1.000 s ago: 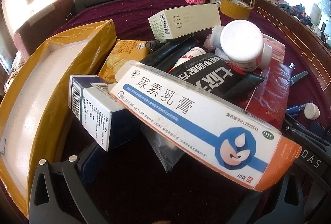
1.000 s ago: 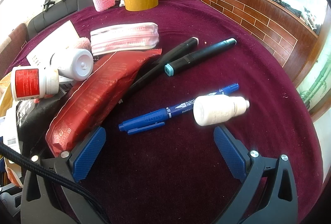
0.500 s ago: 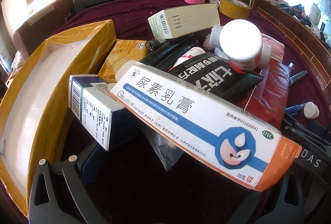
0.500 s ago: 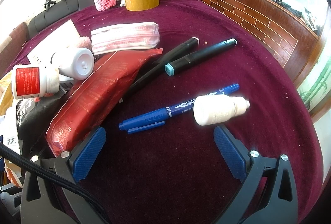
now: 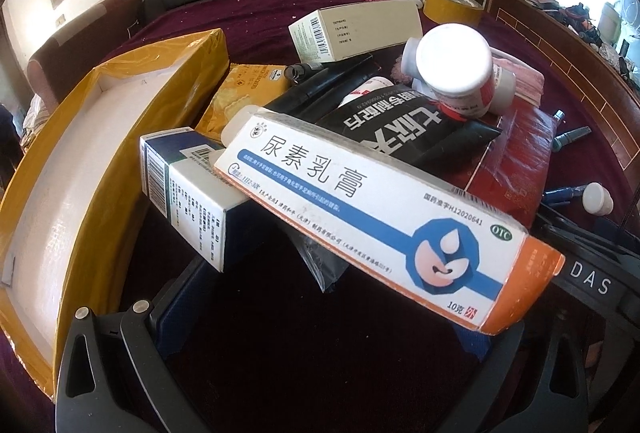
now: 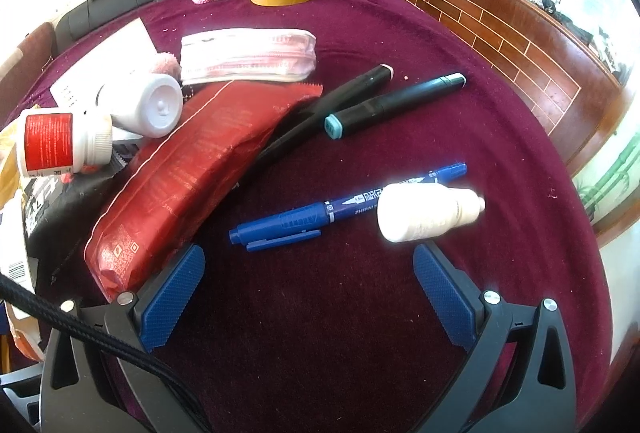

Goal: Organize objects
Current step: 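Move the left tool toward the white-and-orange cream tube box, then grasp the white-and-orange cream box with the left tool and lift it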

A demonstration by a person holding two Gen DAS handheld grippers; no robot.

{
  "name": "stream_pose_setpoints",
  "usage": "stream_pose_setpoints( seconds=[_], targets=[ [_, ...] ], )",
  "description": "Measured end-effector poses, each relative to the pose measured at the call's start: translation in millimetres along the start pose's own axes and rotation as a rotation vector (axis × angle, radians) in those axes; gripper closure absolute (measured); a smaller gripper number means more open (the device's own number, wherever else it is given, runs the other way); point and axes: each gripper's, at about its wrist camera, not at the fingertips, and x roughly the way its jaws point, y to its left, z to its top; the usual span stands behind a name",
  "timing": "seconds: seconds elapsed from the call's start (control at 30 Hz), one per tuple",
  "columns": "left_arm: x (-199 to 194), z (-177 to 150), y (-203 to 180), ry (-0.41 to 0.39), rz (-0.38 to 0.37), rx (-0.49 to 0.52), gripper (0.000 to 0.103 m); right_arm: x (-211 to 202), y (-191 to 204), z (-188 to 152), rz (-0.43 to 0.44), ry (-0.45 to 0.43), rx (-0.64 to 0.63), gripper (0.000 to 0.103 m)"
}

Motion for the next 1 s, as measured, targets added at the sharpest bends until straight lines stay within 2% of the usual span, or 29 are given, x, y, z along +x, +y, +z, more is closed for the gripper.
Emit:
stream_pose_setpoints(
  seconds=[0.1,0.17,0.2,0.3,0.33,0.43,0.47,0.57,0.67,0.73,0.8,0.87,0.9,1.0],
  targets=[
    [1,-1,0,-0.001,0.0,-0.004,0.001,1,0,0,0.001,-0.002,-0.001,0.0],
    [-2,-1,4,0.007,-0.036,0.006,0.002,0,-1,-1,0.004,-0.003,-0.002,0.0],
    [-5,-3,8,0.008,-0.071,-0.001,0.002,0,-1,-1,0.008,-0.002,-0.006,0.0],
    [-34,-14,34,-0.007,-0.262,-0.06,0.003,-6,-8,-4,0.056,-0.012,-0.004,0.0],
    [-45,-18,42,-0.022,-0.295,-0.056,0.003,-10,-13,-7,0.079,-0.03,0.016,0.0],
    [-77,-28,66,-0.097,-0.307,-0.035,0.003,-22,-34,-14,0.166,-0.113,0.115,0.0],
    [-83,-29,72,-0.107,-0.316,-0.034,0.003,-24,-40,-15,0.172,-0.131,0.151,0.0],
    [-88,-22,85,-0.074,-0.381,-0.067,0.003,-21,-44,-13,0.186,-0.127,0.184,0.0],
    [-82,-16,74,-0.02,-0.451,-0.096,0.003,-23,-38,-11,0.184,-0.138,0.156,0.0],
    [-69,-15,58,0.028,-0.453,-0.105,0.003,-24,-32,-10,0.178,-0.154,0.129,0.0],
    [-53,-14,42,0.096,-0.446,-0.106,0.011,-25,-30,-11,0.18,-0.154,0.116,0.0],
    [-37,-12,30,0.156,-0.454,-0.117,0.028,-23,-33,-12,0.176,-0.148,0.119,0.0],
    [-32,-11,26,0.173,-0.452,-0.127,0.03,-24,-34,-13,0.178,-0.151,0.124,0.0],
    [-31,0,18,0.085,-0.385,-0.146,0.031,-26,-34,-14,0.18,-0.159,0.128,0.0]
  ],
)
